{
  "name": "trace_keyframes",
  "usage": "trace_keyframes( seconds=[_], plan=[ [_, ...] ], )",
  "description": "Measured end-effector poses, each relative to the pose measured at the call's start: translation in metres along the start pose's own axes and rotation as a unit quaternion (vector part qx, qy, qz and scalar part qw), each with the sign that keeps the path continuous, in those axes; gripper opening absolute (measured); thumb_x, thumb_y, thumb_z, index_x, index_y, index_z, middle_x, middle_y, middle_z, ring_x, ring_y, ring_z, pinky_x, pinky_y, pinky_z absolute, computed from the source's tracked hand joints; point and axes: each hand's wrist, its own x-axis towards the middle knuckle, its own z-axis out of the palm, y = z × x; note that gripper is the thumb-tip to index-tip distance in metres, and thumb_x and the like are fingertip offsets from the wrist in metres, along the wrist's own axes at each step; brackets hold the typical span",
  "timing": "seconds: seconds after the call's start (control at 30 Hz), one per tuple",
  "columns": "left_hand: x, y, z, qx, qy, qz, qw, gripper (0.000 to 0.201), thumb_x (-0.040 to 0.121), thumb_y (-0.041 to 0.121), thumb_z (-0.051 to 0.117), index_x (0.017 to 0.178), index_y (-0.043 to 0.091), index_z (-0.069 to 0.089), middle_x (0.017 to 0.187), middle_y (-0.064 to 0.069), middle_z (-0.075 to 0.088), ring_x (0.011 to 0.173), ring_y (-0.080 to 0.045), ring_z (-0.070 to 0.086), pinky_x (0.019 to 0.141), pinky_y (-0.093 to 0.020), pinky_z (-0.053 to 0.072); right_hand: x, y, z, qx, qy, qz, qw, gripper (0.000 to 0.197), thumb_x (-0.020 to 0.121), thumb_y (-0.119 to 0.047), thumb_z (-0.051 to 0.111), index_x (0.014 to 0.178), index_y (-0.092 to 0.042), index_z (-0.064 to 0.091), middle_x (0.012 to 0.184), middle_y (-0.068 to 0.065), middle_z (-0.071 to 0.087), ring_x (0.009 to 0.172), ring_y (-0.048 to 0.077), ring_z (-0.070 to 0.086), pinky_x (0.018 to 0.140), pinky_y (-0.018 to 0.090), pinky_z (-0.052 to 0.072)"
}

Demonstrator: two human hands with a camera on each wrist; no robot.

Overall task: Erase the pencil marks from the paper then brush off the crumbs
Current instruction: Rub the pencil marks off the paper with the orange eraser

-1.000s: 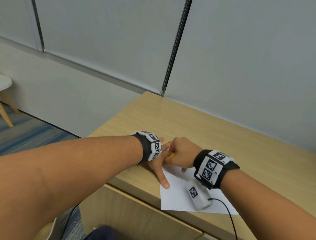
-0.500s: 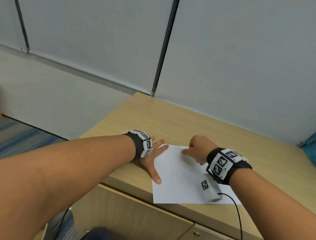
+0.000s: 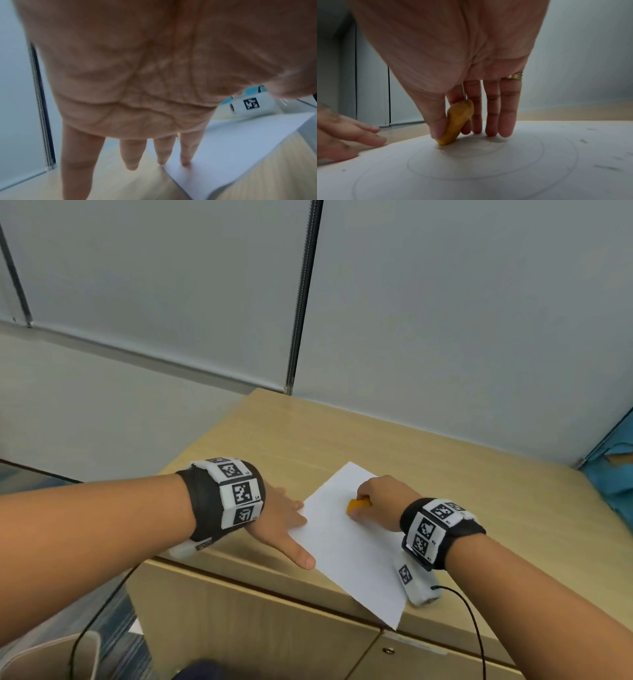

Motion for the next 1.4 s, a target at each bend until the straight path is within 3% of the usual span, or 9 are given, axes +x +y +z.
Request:
trace_keyframes(
  seconds=[0.13,0.3,0.5,0.7,0.9,1.1,1.27,1.33,1.4],
  plan=[
    [0.004,-0.019,-0.009,-0.044,0.04,0.019,0.998,0.11,0.084,0.076,0.055,0.161,0.022,-0.003,0.17,0.001,-0.006,0.155,-0.022,0.002,0.122,-0.043,0.007,-0.003,-0.002,-0.002,-0.019,0.001,-0.036,0.999,0.037,0.097,-0.049,0.059,0.099,-0.014,0.07,0.1,0.004,0.068,0.094,0.027,0.065,0.085,0.04,0.055],
    [0.042,-0.025,-0.015,-0.028,0.045,0.015,0.998,0.131,0.072,0.076,0.069,0.157,0.031,-0.02,0.165,0.008,-0.026,0.152,-0.028,-0.022,0.119,-0.059,-0.004,-0.004,-0.012,0.003,-0.024,0.019,-0.048,0.998,0.031,0.101,-0.046,0.054,0.091,-0.017,0.057,0.093,0.003,0.063,0.083,0.026,0.06,0.071,0.035,0.048],
    [0.068,-0.034,-0.004,-0.015,0.05,0.014,0.999,0.143,0.061,0.084,0.071,0.153,0.036,-0.026,0.161,0.014,-0.032,0.15,-0.025,-0.027,0.116,-0.062,-0.007,0.006,-0.019,0.012,-0.001,0.021,-0.101,0.995,0.016,0.095,-0.038,0.057,0.102,-0.024,0.063,0.095,-0.001,0.066,0.086,0.023,0.062,0.078,0.039,0.056],
    [0.066,-0.032,-0.003,-0.02,0.06,0.017,0.998,0.138,0.065,0.077,0.073,0.154,0.038,-0.024,0.163,0.007,-0.032,0.15,-0.026,-0.027,0.117,-0.058,-0.009,0.016,-0.032,0.014,0.136,0.081,-0.12,0.98,0.007,0.087,-0.018,0.069,0.094,-0.018,0.066,0.079,-0.009,0.062,0.069,0.01,0.056,0.067,0.026,0.045],
    [0.065,-0.033,-0.005,-0.01,0.043,0.021,0.999,0.131,0.066,0.079,0.072,0.156,0.043,-0.015,0.16,0.005,-0.037,0.149,-0.026,-0.031,0.116,-0.061,-0.01,0.018,-0.051,0.016,0.148,-0.053,-0.149,0.976,0.017,0.096,-0.03,0.068,0.109,-0.02,0.067,0.095,-0.003,0.063,0.077,0.01,0.054,0.068,0.025,0.041],
    [0.053,-0.032,-0.011,-0.026,0.058,0.064,0.996,0.124,0.077,0.056,0.079,0.159,0.032,-0.011,0.162,0.003,-0.034,0.148,-0.017,-0.032,0.096,-0.03,-0.019,0.024,-0.048,0.016,0.179,-0.036,-0.108,0.977,0.023,0.094,-0.038,0.072,0.109,-0.023,0.064,0.088,-0.009,0.055,0.078,0.01,0.051,0.066,0.024,0.037],
    [0.064,-0.04,-0.004,-0.004,0.069,0.031,0.997,0.145,0.065,0.071,0.079,0.156,0.023,-0.024,0.163,0.005,-0.031,0.151,-0.022,-0.026,0.116,-0.046,-0.012,0.013,-0.057,0.014,0.146,-0.082,-0.169,0.971,0.023,0.083,-0.036,0.084,0.095,-0.023,0.069,0.08,-0.014,0.058,0.071,0.001,0.053,0.066,0.02,0.04],
    [0.065,-0.041,-0.005,-0.011,0.071,0.037,0.997,0.144,0.063,0.073,0.079,0.157,0.03,-0.021,0.163,0.005,-0.032,0.15,-0.024,-0.026,0.117,-0.053,-0.009,0.013,-0.064,0.009,0.131,-0.096,-0.183,0.97,0.021,0.082,-0.036,0.085,0.088,-0.023,0.069,0.076,-0.013,0.058,0.069,0.001,0.054,0.064,0.017,0.04],
    [0.064,-0.041,-0.005,-0.02,0.08,0.063,0.995,0.135,0.065,0.071,0.079,0.157,0.038,-0.014,0.163,0.008,-0.031,0.149,-0.021,-0.028,0.112,-0.048,-0.016,0.025,-0.065,0.005,0.12,-0.044,-0.154,0.98,0.019,0.084,-0.034,0.083,0.088,-0.021,0.07,0.08,-0.012,0.06,0.075,0.006,0.059,0.064,0.02,0.041]
  ],
)
